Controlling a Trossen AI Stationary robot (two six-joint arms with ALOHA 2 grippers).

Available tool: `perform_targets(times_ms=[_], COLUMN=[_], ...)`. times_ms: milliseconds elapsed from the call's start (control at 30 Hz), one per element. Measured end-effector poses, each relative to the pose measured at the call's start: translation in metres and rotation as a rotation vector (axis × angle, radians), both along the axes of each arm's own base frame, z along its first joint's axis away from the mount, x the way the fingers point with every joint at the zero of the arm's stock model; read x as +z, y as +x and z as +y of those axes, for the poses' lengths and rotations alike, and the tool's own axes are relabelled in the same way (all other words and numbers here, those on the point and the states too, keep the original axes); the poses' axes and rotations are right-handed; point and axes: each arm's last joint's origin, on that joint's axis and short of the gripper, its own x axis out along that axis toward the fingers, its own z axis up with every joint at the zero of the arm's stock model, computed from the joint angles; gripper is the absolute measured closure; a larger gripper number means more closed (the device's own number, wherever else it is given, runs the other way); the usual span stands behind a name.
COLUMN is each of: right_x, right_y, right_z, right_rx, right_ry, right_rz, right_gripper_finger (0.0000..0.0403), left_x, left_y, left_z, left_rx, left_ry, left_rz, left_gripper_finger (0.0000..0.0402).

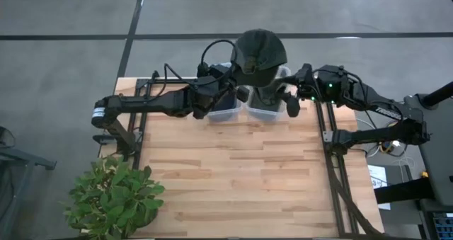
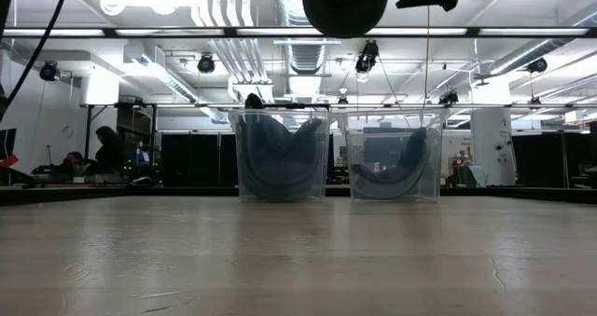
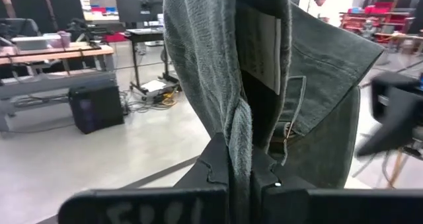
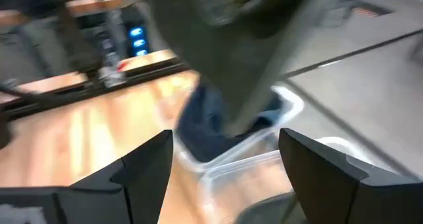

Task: Pick & Place hat
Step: Put the gray cap into the transparent bin

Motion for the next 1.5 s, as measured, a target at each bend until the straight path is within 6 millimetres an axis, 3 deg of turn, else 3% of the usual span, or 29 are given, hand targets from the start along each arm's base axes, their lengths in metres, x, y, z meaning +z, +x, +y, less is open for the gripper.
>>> perform_targets(times_ms=[167, 567, 700, 933, 967, 1300, 1500], right_x=[-0.001, 0.001, -0.001, 0.001, 0.002, 0.005, 0.004], right_y=[0.001, 0.011, 0.013, 0.012, 0.012, 0.003, -0.005], right_z=[-0.003, -0.007, -0.008, -0.008, -0.008, -0.01, -0.014], right_rx=[-0.085, -0.089, -0.1, -0.12, -0.119, -0.282, -0.346], right_ry=[-0.066, -0.11, -0.078, -0.074, -0.077, -0.117, -0.056], right_rz=[-0.018, -0.137, -0.144, -0.154, -0.157, -0.15, -0.162], right_gripper_finger=[0.0133, 0.0155, 0.021, 0.0372, 0.038, 0.0392, 0.0392], left_x=[0.001, 0.002, 0.002, 0.002, 0.002, 0.001, 0.005], left_y=[0.0, 0.001, 0.001, 0.002, 0.002, 0.0, -0.006], left_z=[-0.009, -0.016, -0.015, -0.016, -0.016, -0.014, -0.014], left_rx=[-0.033, -0.133, -0.136, -0.142, -0.142, -0.106, -0.097], left_ry=[0.002, -0.032, -0.033, -0.037, -0.037, -0.014, 0.112], left_rz=[0.005, -0.045, -0.048, -0.049, -0.049, -0.002, 0.154], left_gripper_finger=[0.0397, 0.0397, 0.0397, 0.0397, 0.0394, 0.0331, 0.0311])
